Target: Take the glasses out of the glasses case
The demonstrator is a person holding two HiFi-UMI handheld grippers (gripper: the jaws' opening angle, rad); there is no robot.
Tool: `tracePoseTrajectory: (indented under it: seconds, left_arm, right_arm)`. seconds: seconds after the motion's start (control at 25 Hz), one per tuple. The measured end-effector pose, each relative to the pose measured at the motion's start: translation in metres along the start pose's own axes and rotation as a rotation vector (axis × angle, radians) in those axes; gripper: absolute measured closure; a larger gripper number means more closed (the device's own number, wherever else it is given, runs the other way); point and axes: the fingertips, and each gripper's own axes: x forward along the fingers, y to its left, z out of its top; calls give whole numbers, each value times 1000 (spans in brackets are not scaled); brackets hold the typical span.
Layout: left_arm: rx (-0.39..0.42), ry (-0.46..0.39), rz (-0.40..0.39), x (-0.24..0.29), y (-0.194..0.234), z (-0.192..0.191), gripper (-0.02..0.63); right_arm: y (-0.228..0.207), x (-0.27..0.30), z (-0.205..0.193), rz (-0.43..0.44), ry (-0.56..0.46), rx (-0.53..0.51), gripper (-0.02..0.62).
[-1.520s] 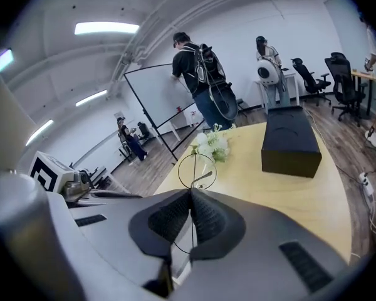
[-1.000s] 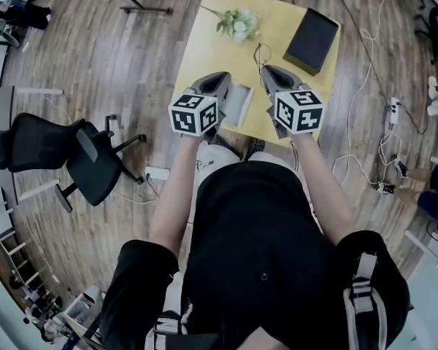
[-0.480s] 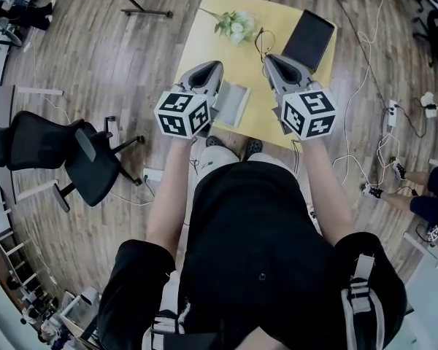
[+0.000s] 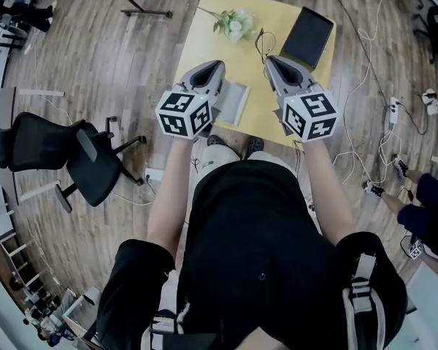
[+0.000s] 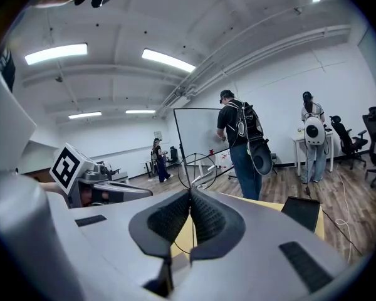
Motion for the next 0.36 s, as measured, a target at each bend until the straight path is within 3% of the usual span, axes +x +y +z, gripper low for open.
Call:
tracePoseTrajectory:
  seconds: [0.36]
  left_arm:
    - [8, 12, -13, 10, 4, 0, 577]
  right_arm:
    - [-7, 5, -1, -11, 2, -3, 572]
